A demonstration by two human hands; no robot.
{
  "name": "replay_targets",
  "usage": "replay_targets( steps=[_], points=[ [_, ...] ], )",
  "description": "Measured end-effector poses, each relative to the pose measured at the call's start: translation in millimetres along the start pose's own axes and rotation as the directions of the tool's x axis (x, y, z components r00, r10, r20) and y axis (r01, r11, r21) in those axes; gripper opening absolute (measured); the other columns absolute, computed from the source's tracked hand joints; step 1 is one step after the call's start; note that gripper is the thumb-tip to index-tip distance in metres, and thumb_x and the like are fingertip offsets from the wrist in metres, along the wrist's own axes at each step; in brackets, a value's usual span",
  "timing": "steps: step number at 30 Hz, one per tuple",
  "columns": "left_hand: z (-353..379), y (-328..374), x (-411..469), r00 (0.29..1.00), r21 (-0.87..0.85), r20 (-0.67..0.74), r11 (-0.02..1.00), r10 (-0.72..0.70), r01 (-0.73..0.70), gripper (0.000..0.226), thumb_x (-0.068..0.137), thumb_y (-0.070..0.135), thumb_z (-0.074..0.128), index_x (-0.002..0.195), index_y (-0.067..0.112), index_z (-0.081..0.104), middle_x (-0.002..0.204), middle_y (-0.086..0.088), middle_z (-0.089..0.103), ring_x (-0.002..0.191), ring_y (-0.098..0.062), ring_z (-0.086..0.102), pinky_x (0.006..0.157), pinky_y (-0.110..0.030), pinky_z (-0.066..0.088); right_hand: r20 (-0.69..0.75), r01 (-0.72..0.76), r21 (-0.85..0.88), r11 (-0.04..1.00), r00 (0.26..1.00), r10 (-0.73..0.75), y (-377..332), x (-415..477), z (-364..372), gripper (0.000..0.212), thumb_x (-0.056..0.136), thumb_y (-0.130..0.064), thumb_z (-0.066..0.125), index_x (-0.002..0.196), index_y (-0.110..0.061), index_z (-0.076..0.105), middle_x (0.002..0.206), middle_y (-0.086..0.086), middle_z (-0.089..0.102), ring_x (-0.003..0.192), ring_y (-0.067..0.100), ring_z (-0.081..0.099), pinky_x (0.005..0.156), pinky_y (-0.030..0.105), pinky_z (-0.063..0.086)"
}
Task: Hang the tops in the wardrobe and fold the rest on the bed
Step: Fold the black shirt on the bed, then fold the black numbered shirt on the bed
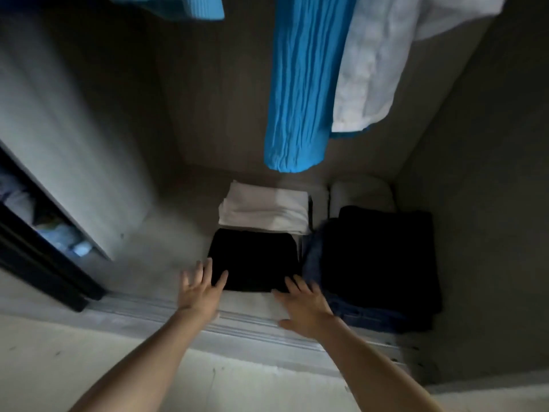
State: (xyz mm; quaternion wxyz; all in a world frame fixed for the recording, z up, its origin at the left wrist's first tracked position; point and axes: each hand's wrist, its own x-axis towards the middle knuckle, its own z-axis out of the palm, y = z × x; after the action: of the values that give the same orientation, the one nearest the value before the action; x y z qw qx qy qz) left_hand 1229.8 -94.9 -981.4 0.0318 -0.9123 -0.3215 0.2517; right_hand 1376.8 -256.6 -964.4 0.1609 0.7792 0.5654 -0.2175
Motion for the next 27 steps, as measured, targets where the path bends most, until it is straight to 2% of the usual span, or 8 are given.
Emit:
replay_targets(
  steps=[5, 13, 16, 19, 21, 23, 25, 27],
  points=[
    [27, 11, -19, 0.998, -0.034, -0.043, 0.999, 0.039, -0.041, 0.065, 0.096, 0.038, 0.040, 0.150, 0.027, 0.007, 0.158, -0.012, -0.006, 0.145, -0.029, -0.003, 0.113, -0.046, 0.008, 0.030, 0.005, -0.001, 1.000, 1.000, -0.005, -7, -7, 30, 0.058, 0.097, -0.034, 0.039, 0.149, -0.018, 0.017, 0.150, 0.016, 0.026, 0.139, 0.030, 0.019, 0.112, 0.046, 0.013],
    [0, -7, -43, 0.978, -0.028, -0.207, 0.999, 0.016, -0.023, 0.057, 0.096, 0.036, 0.039, 0.148, 0.026, 0.019, 0.157, -0.005, 0.007, 0.143, -0.022, 0.008, 0.111, -0.039, 0.016, -0.077, 0.036, -0.030, 0.999, 0.996, -0.039, -16, -14, -12, 0.045, 0.095, -0.024, 0.042, 0.137, -0.008, 0.039, 0.135, 0.018, 0.042, 0.125, 0.032, 0.034, 0.100, 0.042, 0.028],
    [-22, -27, -58, 0.953, -0.036, -0.301, 0.999, -0.029, 0.019, 0.054, 0.095, 0.036, 0.038, 0.146, 0.026, 0.024, 0.155, -0.004, 0.014, 0.142, -0.021, 0.013, 0.109, -0.036, 0.019, -0.137, 0.069, -0.060, 0.996, 0.988, -0.077, -21, -19, -44, 0.043, 0.095, -0.021, 0.041, 0.136, -0.008, 0.039, 0.134, 0.017, 0.043, 0.124, 0.032, 0.035, 0.098, 0.041, 0.030],
    [-43, -54, -89, 0.952, -0.058, -0.278, 0.991, -0.130, 0.118, 0.053, 0.095, 0.038, 0.040, 0.144, 0.025, 0.028, 0.154, -0.006, 0.018, 0.141, -0.023, 0.018, 0.106, -0.037, 0.023, -0.163, 0.131, -0.075, 0.988, 0.976, -0.142, -40, -28, -81, 0.044, 0.095, -0.018, 0.039, 0.138, -0.009, 0.037, 0.134, 0.017, 0.043, 0.124, 0.032, 0.036, 0.099, 0.041, 0.030],
    [-55, -76, -122, 0.927, -0.138, -0.328, 0.980, -0.182, 0.143, 0.056, 0.078, 0.038, 0.068, 0.129, 0.020, 0.053, 0.139, -0.014, 0.044, 0.126, -0.029, 0.044, 0.094, -0.043, 0.041, -0.137, 0.191, -0.062, 0.980, 0.971, -0.198, -62, -41, -103, 0.044, 0.095, -0.016, 0.038, 0.138, -0.010, 0.036, 0.135, 0.017, 0.043, 0.125, 0.031, 0.035, 0.100, 0.040, 0.029],
    [-63, -104, -168, 0.901, -0.173, -0.391, 0.977, -0.187, 0.128, 0.055, 0.044, 0.029, 0.086, 0.095, 0.013, 0.070, 0.103, -0.018, 0.066, 0.092, -0.032, 0.061, 0.064, -0.045, 0.054, -0.106, 0.272, -0.077, 0.959, 0.954, -0.280, -91, -64, -134, 0.043, 0.095, -0.016, 0.038, 0.138, -0.010, 0.036, 0.135, 0.016, 0.044, 0.125, 0.031, 0.035, 0.101, 0.039, 0.029],
    [-69, -134, -222, 0.906, -0.236, -0.314, 0.947, -0.285, 0.216, 0.054, 0.033, 0.025, 0.087, 0.082, 0.012, 0.071, 0.089, -0.017, 0.068, 0.082, -0.032, 0.063, 0.055, -0.043, 0.054, -0.097, 0.358, -0.099, 0.928, 0.925, -0.367, -124, -90, -172, 0.043, 0.095, -0.016, 0.039, 0.138, -0.009, 0.037, 0.135, 0.017, 0.044, 0.125, 0.031, 0.036, 0.101, 0.039, 0.029],
    [-89, -158, -281, 0.879, -0.281, -0.286, 0.910, -0.381, 0.303, 0.058, 0.025, 0.022, 0.092, 0.079, 0.010, 0.074, 0.087, -0.018, 0.070, 0.076, -0.034, 0.068, 0.053, -0.043, 0.053, -0.116, 0.431, -0.120, 0.894, 0.889, -0.444, -157, -119, -213, 0.042, 0.096, -0.016, 0.038, 0.138, -0.010, 0.037, 0.134, 0.017, 0.044, 0.126, 0.030, 0.036, 0.102, 0.038, 0.029]
  ],
)
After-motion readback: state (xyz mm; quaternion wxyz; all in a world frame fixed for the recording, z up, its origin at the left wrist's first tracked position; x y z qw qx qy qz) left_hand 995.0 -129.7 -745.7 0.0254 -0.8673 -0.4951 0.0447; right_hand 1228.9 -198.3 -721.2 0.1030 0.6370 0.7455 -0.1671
